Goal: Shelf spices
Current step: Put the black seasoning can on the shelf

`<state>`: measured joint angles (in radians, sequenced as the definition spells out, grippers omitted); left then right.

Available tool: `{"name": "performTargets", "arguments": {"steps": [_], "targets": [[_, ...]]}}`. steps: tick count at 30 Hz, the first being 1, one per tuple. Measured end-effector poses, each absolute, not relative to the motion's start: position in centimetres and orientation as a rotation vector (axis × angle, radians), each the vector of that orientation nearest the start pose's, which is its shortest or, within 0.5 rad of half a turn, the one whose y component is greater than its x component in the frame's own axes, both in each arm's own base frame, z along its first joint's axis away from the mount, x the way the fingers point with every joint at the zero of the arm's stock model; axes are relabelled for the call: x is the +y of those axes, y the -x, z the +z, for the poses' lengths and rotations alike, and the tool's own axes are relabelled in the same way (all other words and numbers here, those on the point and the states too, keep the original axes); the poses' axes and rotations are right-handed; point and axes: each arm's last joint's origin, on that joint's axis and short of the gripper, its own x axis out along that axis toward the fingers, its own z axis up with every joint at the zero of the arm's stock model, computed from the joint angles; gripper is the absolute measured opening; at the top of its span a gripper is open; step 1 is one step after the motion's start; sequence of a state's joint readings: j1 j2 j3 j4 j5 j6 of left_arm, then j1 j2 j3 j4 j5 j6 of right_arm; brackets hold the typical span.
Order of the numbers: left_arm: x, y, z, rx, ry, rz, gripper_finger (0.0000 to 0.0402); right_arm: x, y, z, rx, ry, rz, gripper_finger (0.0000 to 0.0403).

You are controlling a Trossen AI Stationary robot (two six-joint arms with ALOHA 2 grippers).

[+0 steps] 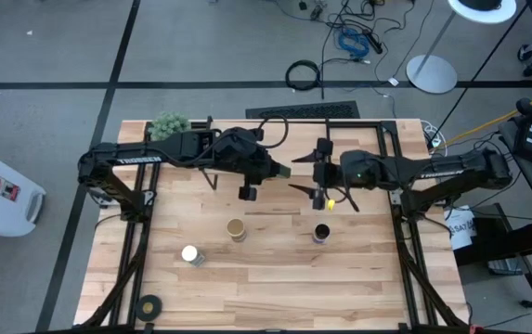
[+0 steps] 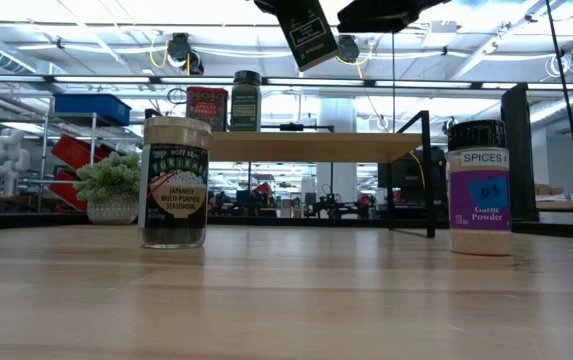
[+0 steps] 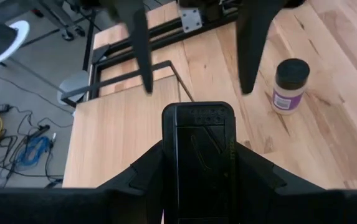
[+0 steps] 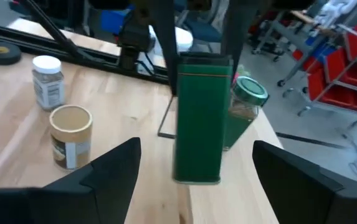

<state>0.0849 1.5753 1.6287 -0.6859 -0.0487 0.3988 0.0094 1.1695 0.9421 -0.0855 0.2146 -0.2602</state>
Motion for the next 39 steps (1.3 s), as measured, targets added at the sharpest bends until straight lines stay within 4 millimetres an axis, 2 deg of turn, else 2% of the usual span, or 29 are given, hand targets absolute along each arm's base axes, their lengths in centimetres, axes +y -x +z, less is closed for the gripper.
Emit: {"name": "performTargets", "arguments": {"steps": [8, 14, 27, 39], "targets": [[3.2, -34.3, 38.5, 0.614, -0.385, 0.009, 0.0145, -1.6, -27.1, 31.4, 0.332, 0.288, -0.147, 0.0297], [4.0, -34.2, 38.5, 0.613, -0.386, 0.025, 0.0145, -1.8, -27.9, 31.2, 0.303, 0.309, -0.159, 0.0291], [5.2, -34.1, 38.4, 0.614, -0.366, -0.003, 0.0145, -2.9, -28.5, 30.5, 0.317, 0.275, -0.156, 0.0196], [5.2, -34.1, 38.4, 0.607, -0.359, -0.011, 0.0148, -3.0, -28.6, 30.6, 0.306, 0.288, -0.156, 0.0133]]}}
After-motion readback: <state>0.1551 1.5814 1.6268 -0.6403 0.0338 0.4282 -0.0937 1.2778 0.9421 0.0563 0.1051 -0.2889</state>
